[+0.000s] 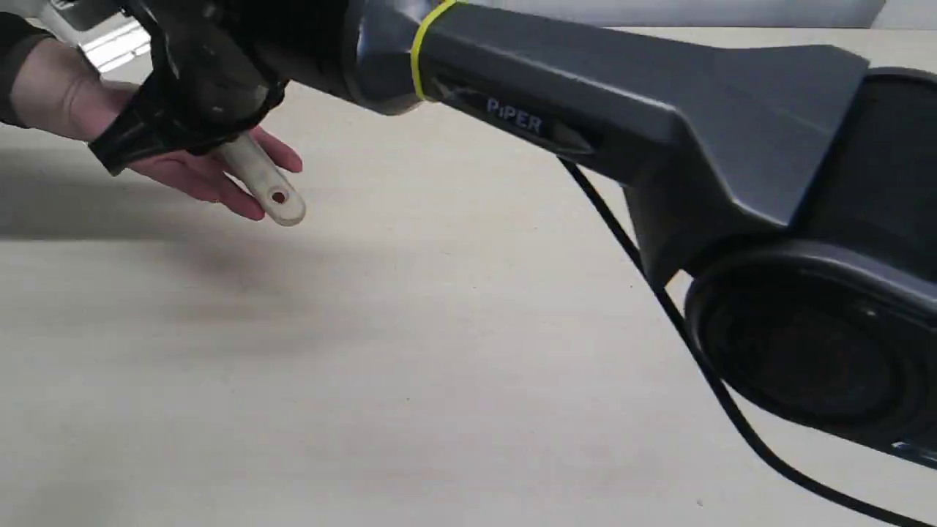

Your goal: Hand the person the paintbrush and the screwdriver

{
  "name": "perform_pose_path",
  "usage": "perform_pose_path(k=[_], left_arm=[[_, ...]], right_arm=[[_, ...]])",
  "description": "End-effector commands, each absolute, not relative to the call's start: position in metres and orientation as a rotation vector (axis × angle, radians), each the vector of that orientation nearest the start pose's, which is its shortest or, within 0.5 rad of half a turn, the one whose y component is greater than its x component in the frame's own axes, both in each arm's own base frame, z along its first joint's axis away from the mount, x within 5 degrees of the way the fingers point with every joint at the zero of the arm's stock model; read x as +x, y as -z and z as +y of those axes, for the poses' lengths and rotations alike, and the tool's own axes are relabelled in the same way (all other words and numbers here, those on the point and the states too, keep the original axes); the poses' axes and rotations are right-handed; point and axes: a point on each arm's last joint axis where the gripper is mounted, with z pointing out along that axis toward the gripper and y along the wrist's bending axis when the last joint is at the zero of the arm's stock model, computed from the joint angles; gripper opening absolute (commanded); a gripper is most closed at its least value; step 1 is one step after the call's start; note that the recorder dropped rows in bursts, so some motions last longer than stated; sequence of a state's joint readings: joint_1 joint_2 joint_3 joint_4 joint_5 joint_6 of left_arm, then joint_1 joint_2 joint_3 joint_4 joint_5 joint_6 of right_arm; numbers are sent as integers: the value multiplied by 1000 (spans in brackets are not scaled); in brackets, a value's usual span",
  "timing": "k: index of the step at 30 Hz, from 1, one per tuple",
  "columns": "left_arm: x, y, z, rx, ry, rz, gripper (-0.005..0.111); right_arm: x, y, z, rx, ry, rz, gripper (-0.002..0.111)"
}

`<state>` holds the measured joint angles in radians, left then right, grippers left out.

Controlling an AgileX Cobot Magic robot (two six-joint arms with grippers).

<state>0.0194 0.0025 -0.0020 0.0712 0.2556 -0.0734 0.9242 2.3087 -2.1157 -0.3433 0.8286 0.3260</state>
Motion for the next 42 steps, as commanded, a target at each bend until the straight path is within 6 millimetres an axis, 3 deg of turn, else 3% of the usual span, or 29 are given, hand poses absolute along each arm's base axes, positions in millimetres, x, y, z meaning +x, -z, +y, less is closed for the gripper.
perform_pose_path(k=[1,7,15,21,26,32,36,42], left_arm=[[55,-191,2,-31,-15,1733,0],[55,-191,2,-31,-15,1733,0],[55,-191,2,-29,-17,1730,0],[55,-191,2,-29,-17,1732,0],[55,-191,2,-29,-17,1732,0],[55,-191,2,-29,-17,1732,0],[55,-191,2,-29,-17,1732,0],[55,-191,2,-29,-17,1732,0]], right_arm=[[337,-236,404,-898,-136,2239,48],[333,-249,396,-890,-101,2272,47],[316,-304,377,-905,-51,2226,5],[296,-353,364,-883,-79,2153,5],[285,-382,341,-832,-17,2162,5],[264,-419,313,-765,-115,2082,5],[246,-427,292,-751,-185,1999,5],[223,-401,255,-713,-193,1926,5]])
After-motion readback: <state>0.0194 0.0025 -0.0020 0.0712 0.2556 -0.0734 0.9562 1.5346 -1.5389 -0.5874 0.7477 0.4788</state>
